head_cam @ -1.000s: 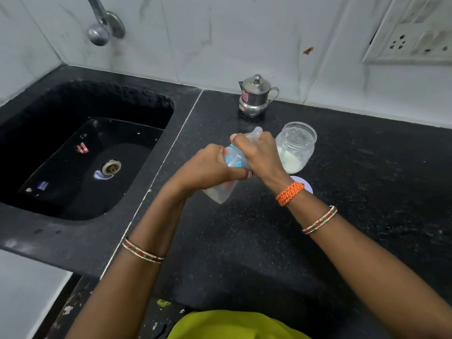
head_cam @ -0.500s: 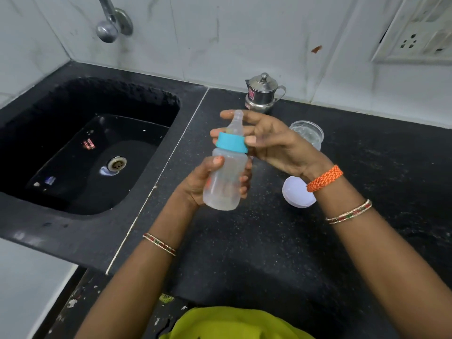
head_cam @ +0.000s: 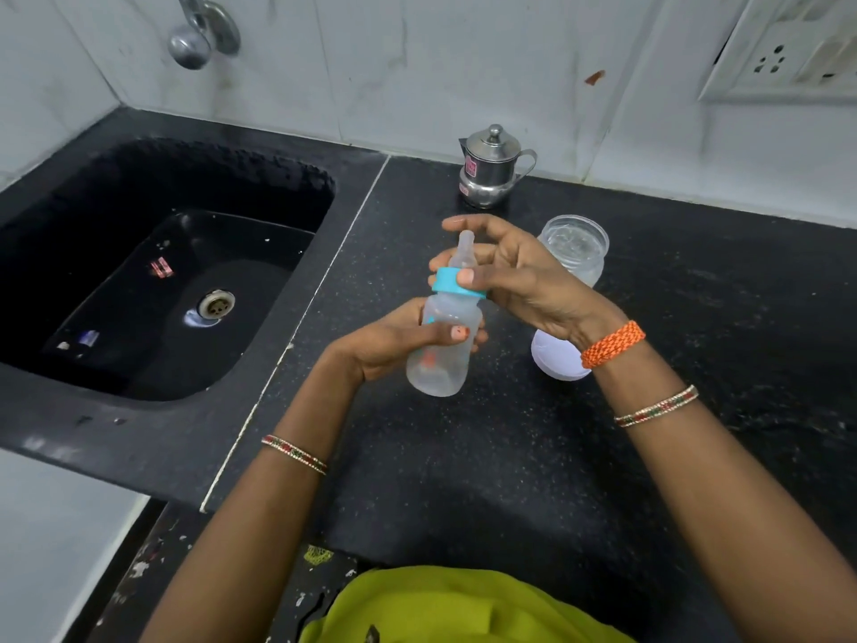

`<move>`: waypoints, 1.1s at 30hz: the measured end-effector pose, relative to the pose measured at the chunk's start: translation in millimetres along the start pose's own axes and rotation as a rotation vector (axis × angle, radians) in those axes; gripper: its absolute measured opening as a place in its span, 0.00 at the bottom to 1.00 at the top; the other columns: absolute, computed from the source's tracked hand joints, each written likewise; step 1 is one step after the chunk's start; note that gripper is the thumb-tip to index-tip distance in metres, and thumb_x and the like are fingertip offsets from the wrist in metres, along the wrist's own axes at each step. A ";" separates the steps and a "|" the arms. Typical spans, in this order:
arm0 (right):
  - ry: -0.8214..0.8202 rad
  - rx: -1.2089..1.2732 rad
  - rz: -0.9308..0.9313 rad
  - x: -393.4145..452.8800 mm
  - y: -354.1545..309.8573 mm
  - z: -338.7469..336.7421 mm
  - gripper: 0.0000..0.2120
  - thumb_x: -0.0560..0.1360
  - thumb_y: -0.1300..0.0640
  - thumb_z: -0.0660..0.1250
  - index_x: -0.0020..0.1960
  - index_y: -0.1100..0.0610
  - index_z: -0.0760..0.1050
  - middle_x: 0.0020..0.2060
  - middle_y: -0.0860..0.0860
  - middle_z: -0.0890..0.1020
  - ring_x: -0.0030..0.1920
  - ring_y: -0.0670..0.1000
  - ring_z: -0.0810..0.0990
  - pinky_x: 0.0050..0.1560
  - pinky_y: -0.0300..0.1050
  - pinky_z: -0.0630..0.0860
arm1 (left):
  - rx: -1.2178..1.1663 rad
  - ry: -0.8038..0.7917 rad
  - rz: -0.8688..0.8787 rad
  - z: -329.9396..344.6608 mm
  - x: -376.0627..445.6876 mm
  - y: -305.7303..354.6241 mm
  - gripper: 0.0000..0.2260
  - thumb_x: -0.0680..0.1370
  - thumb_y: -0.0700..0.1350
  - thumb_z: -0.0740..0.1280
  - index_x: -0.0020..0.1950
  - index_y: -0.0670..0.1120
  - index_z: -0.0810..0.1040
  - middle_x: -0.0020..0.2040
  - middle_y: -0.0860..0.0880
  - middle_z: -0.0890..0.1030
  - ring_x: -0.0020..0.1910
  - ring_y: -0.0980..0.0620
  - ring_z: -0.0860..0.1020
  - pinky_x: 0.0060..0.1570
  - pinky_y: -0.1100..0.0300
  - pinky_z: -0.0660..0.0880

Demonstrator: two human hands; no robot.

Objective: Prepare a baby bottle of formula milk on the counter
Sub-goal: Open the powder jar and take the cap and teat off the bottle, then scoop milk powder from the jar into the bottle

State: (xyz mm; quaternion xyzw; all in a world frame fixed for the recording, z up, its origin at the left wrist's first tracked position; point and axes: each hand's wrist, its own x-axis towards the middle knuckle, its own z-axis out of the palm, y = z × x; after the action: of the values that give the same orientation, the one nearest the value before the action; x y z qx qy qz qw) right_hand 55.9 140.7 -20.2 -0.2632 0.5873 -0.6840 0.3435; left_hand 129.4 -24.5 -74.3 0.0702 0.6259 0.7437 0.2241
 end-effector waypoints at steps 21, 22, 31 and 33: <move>0.348 -1.045 -0.057 -15.7 86.8 1.4 0.33 0.69 0.55 0.72 0.69 0.53 0.61 0.55 0.50 0.72 0.55 0.45 0.71 0.58 0.43 0.70 | 0.297 0.763 0.210 -17.2 1.6 -41.9 0.30 0.70 0.40 0.75 0.67 0.49 0.65 0.57 0.56 0.75 0.51 0.69 0.75 0.47 0.72 0.73; 0.370 -1.036 -0.078 -17.6 81.3 2.4 0.30 0.70 0.55 0.71 0.69 0.53 0.63 0.55 0.50 0.72 0.55 0.43 0.70 0.58 0.41 0.69 | 0.284 0.768 0.209 -12.8 0.6 -39.2 0.33 0.70 0.40 0.75 0.69 0.50 0.61 0.61 0.55 0.73 0.55 0.69 0.74 0.48 0.75 0.71; 0.809 -1.124 -0.179 -23.5 -26.9 -67.8 0.06 0.73 0.59 0.66 0.48 0.55 0.81 0.46 0.50 0.79 0.49 0.48 0.76 0.51 0.40 0.70 | 0.343 1.105 0.802 55.5 9.0 28.5 0.16 0.73 0.40 0.63 0.59 0.52 0.70 0.57 0.55 0.75 0.61 0.51 0.74 0.63 0.55 0.69; 0.669 -1.193 0.028 -18.0 -39.8 -88.6 0.09 0.73 0.62 0.66 0.49 0.56 0.83 0.47 0.52 0.82 0.48 0.49 0.78 0.51 0.42 0.73 | 0.321 1.024 0.787 64.7 26.5 36.3 0.14 0.72 0.37 0.61 0.54 0.51 0.73 0.51 0.58 0.77 0.53 0.54 0.77 0.56 0.59 0.73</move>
State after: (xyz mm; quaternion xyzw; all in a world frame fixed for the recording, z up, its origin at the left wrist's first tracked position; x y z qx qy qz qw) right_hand -6.9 212.7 4.5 -0.1744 0.9416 -0.2836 -0.0514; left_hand 121.8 40.6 -30.6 -0.0363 0.6839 0.6070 -0.4032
